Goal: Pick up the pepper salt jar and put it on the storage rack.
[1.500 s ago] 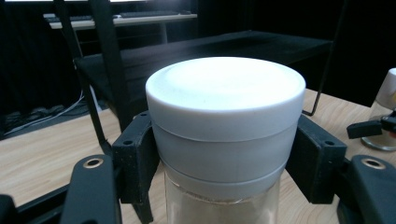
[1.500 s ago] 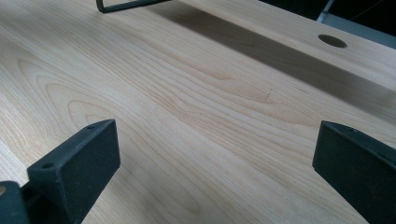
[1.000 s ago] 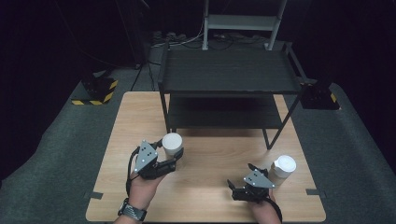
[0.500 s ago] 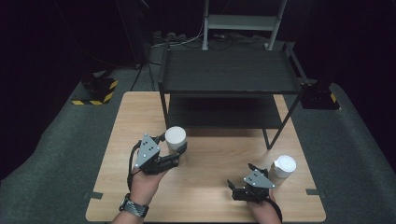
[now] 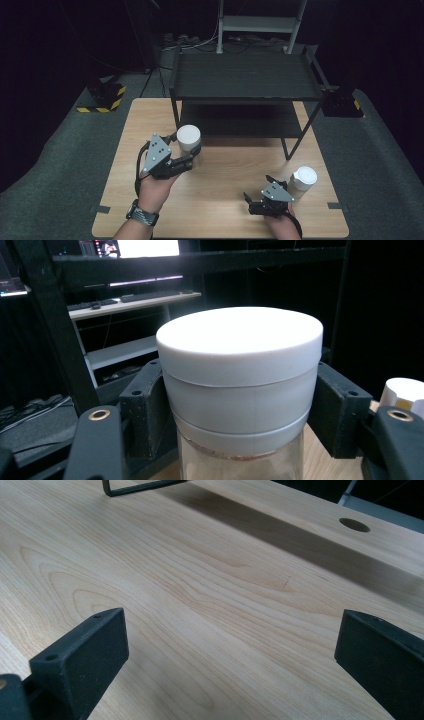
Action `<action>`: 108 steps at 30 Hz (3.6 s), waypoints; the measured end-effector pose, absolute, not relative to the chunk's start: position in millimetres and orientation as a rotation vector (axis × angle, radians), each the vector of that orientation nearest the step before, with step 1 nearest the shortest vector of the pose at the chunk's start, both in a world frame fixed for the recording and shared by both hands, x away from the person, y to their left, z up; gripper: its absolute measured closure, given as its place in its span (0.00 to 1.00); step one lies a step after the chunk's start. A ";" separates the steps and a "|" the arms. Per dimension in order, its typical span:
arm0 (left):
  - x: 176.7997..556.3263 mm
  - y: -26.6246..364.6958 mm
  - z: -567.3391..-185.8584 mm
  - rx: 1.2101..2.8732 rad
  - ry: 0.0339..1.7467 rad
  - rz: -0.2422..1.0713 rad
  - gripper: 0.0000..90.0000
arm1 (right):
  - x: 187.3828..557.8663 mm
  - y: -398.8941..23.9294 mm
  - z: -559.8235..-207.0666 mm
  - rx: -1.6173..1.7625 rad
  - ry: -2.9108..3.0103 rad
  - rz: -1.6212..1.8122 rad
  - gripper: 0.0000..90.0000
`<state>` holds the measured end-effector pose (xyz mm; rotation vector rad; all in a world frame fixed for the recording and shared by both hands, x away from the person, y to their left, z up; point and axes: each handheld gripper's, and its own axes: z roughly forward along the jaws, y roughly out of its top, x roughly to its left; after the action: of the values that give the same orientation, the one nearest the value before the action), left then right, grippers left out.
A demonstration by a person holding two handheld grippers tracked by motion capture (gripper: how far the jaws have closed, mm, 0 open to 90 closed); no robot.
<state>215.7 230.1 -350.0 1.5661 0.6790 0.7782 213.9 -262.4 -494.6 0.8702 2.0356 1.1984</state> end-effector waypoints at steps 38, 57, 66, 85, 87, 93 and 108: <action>239.1 227.3 -282.0 1.471 0.647 0.811 0.37 | 214.1 -263.8 -495.1 0.873 2.033 1.207 0.00; 250.8 216.3 -245.8 1.431 0.617 0.852 0.37 | 214.0 -263.5 -495.0 0.870 2.035 1.206 0.00; 262.5 208.2 -235.1 1.416 0.624 0.854 0.37 | 213.9 -263.9 -495.2 0.872 2.033 1.209 0.00; 289.7 185.7 -223.2 1.397 0.637 0.898 0.37 | 212.9 -264.7 -496.2 0.872 2.026 1.217 0.00; 291.1 184.3 -223.1 1.396 0.638 0.899 0.37 | 212.9 -264.8 -496.3 0.871 2.026 1.217 0.00; 301.0 175.2 -222.3 1.401 0.639 0.912 0.37 | 212.6 -265.4 -496.6 0.873 2.023 1.222 0.00; 322.8 157.1 -223.6 1.404 0.655 0.914 0.37 | 213.1 -266.8 -496.9 0.872 2.023 1.230 0.00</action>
<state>322.8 157.1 -223.6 1.4038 0.6548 0.9138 213.1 -266.8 -496.9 0.8718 2.0231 1.2304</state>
